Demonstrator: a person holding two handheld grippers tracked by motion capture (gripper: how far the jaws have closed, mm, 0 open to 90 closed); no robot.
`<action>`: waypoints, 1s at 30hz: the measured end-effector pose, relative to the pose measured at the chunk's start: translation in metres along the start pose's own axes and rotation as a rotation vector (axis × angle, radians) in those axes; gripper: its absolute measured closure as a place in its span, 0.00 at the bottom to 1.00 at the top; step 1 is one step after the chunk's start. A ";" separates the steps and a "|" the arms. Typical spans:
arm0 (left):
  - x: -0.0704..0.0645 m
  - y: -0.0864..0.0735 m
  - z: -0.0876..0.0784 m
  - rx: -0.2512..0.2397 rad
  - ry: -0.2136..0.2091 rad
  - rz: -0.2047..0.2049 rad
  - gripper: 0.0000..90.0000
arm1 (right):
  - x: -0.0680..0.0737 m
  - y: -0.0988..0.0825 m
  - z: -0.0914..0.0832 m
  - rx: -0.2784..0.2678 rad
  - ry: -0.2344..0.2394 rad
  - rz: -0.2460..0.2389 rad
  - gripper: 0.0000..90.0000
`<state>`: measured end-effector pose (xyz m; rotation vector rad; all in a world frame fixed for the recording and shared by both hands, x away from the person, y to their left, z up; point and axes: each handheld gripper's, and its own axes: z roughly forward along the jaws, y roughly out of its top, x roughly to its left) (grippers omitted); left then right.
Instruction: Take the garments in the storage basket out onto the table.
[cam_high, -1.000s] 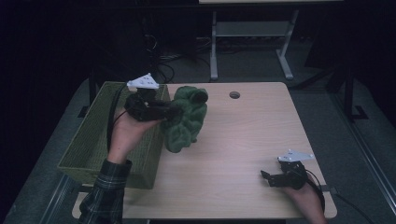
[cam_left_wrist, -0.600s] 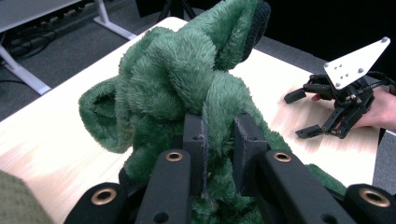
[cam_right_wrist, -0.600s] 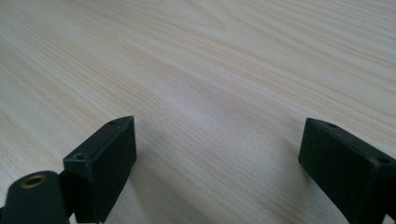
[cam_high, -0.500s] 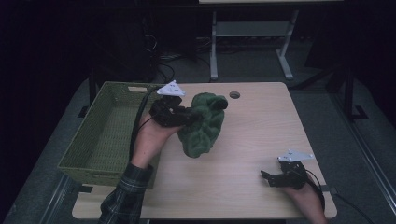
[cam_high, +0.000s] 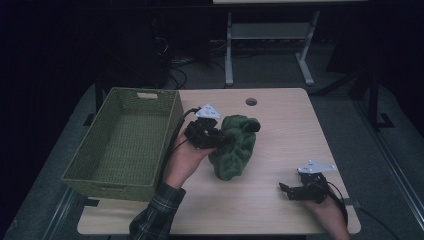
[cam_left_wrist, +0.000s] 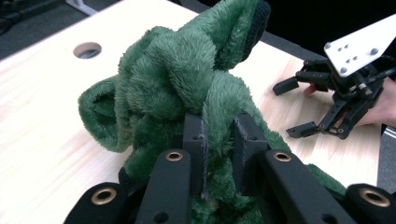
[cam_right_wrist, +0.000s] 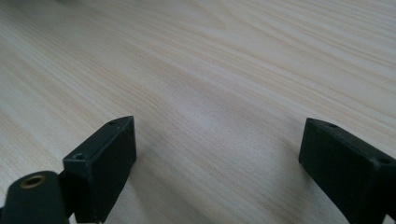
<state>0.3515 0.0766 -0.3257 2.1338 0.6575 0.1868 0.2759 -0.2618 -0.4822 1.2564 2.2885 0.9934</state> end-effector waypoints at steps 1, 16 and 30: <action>0.000 -0.002 0.005 0.000 -0.001 -0.003 0.86 | 0.000 0.000 0.000 -0.001 0.000 -0.001 0.12; -0.005 -0.034 0.069 0.073 -0.018 -0.025 0.85 | 0.000 0.000 0.000 0.000 -0.001 -0.003 0.12; -0.003 -0.057 0.113 0.150 -0.032 -0.034 0.80 | 0.000 0.000 0.000 -0.001 -0.001 -0.004 0.12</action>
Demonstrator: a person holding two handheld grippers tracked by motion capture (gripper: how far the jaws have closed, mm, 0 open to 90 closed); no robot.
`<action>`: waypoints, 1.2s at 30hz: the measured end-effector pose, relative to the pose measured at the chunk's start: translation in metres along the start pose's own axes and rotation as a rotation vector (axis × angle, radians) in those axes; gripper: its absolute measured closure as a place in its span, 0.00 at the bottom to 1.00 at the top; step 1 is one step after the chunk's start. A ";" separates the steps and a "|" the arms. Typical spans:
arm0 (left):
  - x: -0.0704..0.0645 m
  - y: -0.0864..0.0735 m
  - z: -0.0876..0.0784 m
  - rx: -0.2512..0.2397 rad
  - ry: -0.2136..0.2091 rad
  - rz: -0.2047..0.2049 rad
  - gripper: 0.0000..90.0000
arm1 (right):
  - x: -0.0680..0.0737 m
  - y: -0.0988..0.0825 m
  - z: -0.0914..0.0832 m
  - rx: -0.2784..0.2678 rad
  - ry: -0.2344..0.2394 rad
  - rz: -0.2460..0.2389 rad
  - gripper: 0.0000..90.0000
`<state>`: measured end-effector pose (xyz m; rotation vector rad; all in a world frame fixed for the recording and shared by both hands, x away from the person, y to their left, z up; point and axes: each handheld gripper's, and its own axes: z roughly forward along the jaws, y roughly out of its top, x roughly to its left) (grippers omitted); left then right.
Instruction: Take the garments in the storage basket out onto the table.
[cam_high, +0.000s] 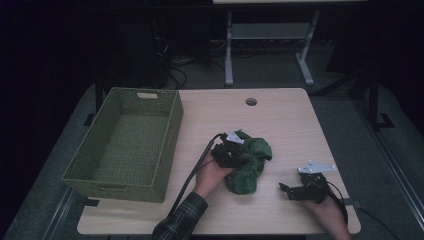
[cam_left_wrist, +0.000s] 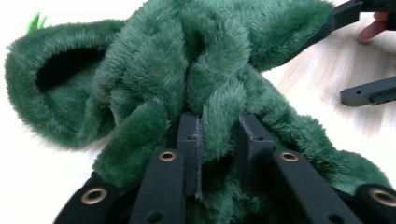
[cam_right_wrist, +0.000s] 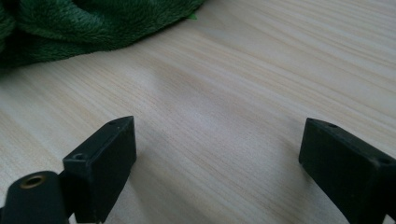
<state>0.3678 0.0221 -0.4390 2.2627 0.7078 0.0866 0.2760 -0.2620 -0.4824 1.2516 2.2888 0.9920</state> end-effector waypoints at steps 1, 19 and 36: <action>0.000 0.000 0.000 -0.003 0.000 0.002 0.74 | 0.000 0.000 0.000 0.001 0.001 -0.001 0.12; -0.004 -0.007 -0.050 -0.091 0.020 0.052 0.34 | 0.000 0.000 0.000 0.001 0.002 -0.002 0.12; 0.013 -0.069 -0.066 -0.150 0.097 0.020 0.37 | 0.000 0.001 0.000 0.001 0.000 0.000 0.12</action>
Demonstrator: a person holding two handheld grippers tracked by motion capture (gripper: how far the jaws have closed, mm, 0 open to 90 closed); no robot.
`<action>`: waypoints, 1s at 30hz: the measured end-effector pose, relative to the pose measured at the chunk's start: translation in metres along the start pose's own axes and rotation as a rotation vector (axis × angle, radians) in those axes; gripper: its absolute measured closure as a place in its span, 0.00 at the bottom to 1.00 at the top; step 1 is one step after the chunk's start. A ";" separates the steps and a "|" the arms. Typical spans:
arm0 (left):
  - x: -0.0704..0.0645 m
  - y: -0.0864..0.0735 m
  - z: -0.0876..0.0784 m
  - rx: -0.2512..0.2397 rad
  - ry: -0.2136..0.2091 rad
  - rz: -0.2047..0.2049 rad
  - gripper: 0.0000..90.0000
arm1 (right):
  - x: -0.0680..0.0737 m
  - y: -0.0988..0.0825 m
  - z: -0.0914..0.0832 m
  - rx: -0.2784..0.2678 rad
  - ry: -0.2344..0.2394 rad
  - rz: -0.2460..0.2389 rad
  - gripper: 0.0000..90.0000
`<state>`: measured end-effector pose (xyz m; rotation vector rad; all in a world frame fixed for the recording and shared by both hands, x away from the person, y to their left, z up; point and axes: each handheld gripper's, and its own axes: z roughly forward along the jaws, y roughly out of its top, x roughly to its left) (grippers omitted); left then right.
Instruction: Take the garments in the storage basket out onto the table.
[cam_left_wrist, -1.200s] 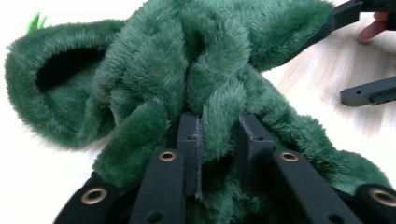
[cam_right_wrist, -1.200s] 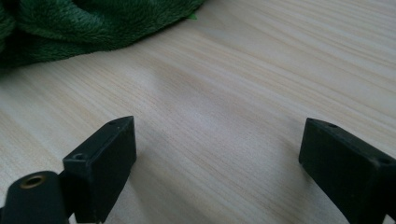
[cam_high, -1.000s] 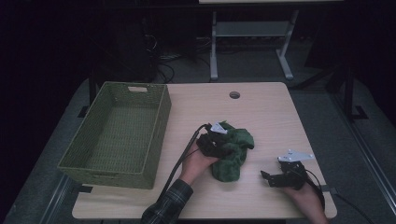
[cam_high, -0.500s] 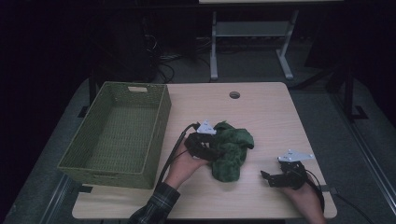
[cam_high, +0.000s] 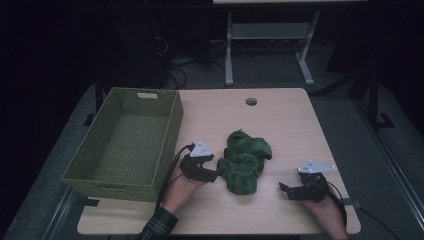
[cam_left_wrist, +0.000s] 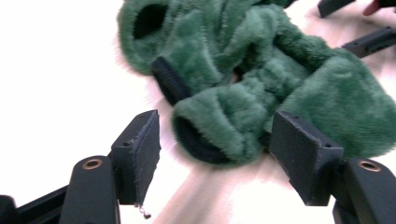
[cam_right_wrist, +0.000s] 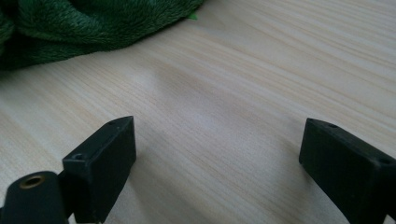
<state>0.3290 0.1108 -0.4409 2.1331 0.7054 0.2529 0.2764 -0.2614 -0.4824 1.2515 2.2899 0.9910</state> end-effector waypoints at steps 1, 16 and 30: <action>0.002 -0.002 0.002 -0.014 0.000 -0.015 0.39 | 0.000 0.000 0.000 0.001 -0.001 -0.001 0.12; 0.013 -0.011 0.033 0.031 -0.029 -0.001 0.54 | 0.001 0.000 0.000 0.000 -0.005 0.005 0.12; 0.010 -0.012 0.037 0.051 -0.054 0.038 0.86 | 0.014 0.015 -0.019 -0.078 0.055 -0.018 0.26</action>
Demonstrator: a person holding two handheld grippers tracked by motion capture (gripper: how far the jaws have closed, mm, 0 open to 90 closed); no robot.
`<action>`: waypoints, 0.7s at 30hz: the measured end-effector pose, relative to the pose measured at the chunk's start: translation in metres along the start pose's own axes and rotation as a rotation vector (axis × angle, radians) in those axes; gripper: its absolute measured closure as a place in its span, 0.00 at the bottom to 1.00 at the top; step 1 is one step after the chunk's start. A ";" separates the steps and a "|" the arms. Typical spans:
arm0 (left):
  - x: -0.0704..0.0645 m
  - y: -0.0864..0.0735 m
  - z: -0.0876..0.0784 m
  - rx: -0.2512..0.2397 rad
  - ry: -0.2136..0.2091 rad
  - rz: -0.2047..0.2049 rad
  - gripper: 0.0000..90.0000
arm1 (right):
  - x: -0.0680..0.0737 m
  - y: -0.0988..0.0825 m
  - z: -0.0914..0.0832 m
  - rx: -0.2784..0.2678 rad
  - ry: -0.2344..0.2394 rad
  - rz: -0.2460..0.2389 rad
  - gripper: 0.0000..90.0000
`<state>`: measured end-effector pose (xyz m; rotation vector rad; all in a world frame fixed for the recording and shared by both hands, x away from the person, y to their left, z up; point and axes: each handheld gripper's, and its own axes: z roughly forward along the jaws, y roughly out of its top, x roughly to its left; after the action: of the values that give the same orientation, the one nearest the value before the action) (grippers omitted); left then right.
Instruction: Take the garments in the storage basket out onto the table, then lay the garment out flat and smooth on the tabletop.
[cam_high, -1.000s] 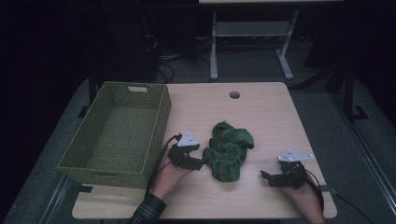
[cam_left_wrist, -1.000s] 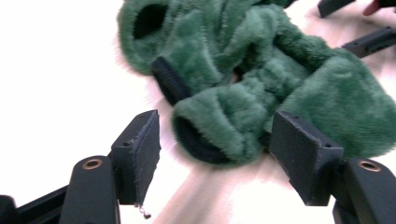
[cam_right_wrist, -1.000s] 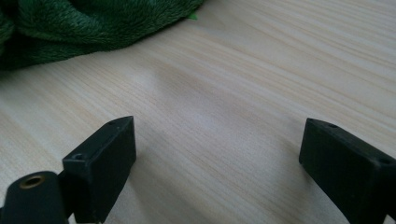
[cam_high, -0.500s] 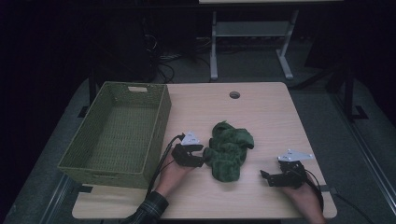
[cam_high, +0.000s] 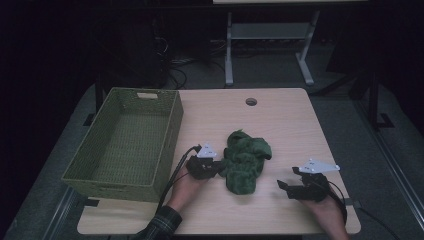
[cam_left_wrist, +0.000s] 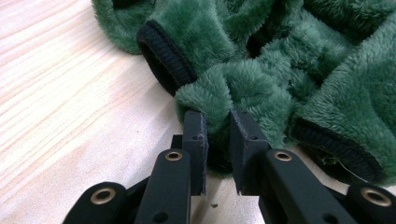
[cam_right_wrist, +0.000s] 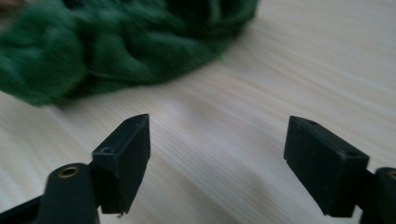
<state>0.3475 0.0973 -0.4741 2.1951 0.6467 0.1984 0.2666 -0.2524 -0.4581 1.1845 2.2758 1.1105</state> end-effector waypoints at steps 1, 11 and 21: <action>0.000 0.000 0.000 -0.005 0.000 -0.009 0.86 | 0.006 0.006 -0.001 -0.015 0.023 -0.018 0.27; -0.001 -0.001 0.000 -0.003 0.005 -0.021 0.87 | 0.038 0.039 0.005 -0.057 0.175 -0.078 0.35; -0.001 -0.001 0.000 -0.006 0.005 -0.037 0.87 | 0.074 0.058 0.020 -0.057 0.267 -0.166 0.45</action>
<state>0.3457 0.0974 -0.4748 2.1756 0.6877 0.1869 0.2657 -0.1637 -0.4222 0.8502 2.4661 1.3260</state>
